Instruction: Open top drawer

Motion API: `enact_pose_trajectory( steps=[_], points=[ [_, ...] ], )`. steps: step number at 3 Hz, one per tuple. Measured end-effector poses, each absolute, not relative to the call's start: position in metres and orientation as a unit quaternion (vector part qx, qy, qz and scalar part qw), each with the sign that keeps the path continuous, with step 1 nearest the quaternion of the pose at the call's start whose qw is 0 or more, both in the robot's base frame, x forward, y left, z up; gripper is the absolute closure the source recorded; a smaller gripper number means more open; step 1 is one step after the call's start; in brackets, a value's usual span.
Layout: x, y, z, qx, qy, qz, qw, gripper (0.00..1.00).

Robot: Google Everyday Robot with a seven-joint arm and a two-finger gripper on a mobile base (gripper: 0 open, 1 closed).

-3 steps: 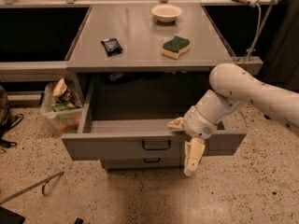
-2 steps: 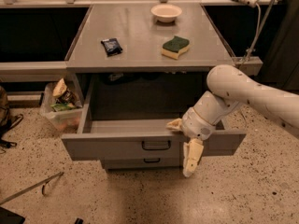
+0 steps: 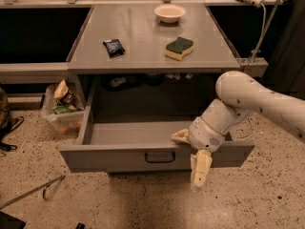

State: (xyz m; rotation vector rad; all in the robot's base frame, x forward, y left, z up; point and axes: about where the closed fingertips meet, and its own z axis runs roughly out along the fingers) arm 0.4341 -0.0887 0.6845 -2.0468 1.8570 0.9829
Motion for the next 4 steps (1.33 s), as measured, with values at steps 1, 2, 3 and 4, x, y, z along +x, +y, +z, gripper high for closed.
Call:
enact_pose_trajectory(
  steps=[1,2,3,4],
  points=[
    [0.435,-0.087,0.684,-0.695,0.627,0.338,0.1,0.0],
    [0.422,-0.086,0.684,-0.695,0.622,0.348,0.091,0.0],
    [0.391,-0.085,0.696,-0.69,0.618,0.362,0.1,0.0],
    [0.391,-0.085,0.696,-0.691,0.618,0.362,0.1,0.0]
  ],
)
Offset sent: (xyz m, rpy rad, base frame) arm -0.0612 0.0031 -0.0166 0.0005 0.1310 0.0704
